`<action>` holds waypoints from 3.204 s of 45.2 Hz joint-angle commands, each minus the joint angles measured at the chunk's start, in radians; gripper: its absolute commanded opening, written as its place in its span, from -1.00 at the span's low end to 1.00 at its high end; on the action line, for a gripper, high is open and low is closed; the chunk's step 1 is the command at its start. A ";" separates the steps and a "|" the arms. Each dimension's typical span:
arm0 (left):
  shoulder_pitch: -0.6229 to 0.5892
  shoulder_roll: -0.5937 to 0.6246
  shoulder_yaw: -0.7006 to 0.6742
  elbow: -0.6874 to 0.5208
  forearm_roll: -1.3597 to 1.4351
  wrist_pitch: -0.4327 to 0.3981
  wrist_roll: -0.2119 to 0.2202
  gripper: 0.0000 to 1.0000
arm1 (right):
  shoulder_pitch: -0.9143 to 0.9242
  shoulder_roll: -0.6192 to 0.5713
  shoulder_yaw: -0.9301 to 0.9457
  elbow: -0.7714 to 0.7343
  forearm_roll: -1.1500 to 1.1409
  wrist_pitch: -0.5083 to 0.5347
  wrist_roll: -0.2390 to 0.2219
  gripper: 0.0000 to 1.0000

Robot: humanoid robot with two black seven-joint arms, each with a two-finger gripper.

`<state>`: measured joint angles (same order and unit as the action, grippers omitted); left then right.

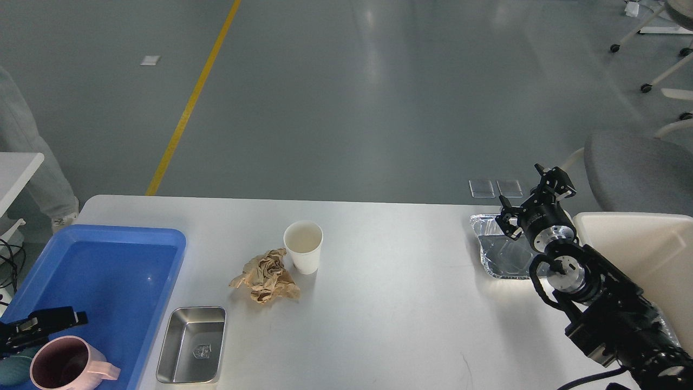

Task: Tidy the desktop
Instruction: 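Release the pink mug and withdraw the left gripper, then reach the left gripper to the small steel tray and grasp it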

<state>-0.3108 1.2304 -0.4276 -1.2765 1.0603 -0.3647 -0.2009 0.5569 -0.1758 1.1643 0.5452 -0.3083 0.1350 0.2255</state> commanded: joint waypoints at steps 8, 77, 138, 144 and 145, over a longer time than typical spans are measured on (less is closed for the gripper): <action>-0.010 0.064 -0.014 0.000 -0.059 -0.002 -0.092 0.77 | 0.000 0.010 0.000 0.001 0.000 0.000 0.000 1.00; -0.034 0.417 -0.263 -0.113 -0.474 -0.257 0.155 0.70 | 0.003 0.044 -0.011 0.001 -0.029 -0.035 0.000 1.00; 0.030 -0.089 -0.054 -0.326 -0.132 0.276 0.391 0.49 | 0.002 0.039 -0.012 -0.007 -0.029 -0.035 0.000 1.00; 0.026 -0.130 -0.033 -0.293 -0.092 0.296 0.391 0.41 | 0.002 0.039 -0.014 -0.008 -0.031 -0.035 0.000 1.00; 0.024 -0.138 -0.031 -0.287 -0.086 0.296 0.391 0.40 | 0.003 0.039 -0.014 -0.010 -0.031 -0.035 0.000 1.00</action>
<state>-0.2813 1.1300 -0.4759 -1.5921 0.9416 -0.0806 0.1893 0.5596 -0.1363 1.1509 0.5377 -0.3376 0.0997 0.2255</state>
